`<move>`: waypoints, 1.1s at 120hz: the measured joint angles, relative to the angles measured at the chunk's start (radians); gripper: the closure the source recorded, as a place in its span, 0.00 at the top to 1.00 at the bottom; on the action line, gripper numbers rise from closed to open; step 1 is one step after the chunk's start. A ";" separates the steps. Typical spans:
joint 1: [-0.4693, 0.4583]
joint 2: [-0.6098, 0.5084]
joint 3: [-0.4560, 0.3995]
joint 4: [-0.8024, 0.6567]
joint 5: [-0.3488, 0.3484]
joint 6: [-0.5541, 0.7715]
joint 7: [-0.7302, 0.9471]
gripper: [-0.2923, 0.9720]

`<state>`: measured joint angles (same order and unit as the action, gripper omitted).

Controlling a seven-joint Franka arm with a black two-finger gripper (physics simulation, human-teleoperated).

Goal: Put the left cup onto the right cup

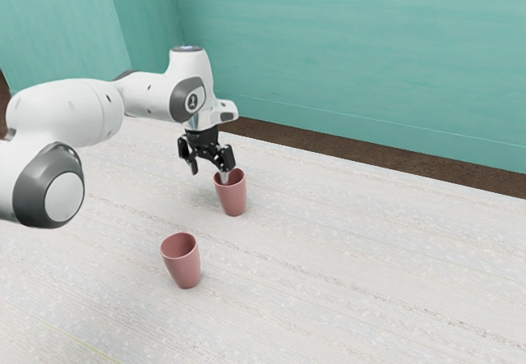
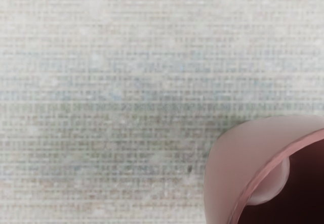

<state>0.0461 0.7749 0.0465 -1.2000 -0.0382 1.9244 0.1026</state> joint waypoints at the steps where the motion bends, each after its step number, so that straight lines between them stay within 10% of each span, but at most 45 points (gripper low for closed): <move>1: 0.000 0.000 0.000 0.000 0.000 0.000 0.000 0.77; 75: -0.016 0.001 0.000 0.000 0.011 0.017 -0.026 0.25; 132: -0.034 -0.022 0.002 0.000 0.032 0.030 -0.044 0.15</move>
<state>0.0117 0.7527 0.0484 -1.1997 -0.0065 1.9539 0.0586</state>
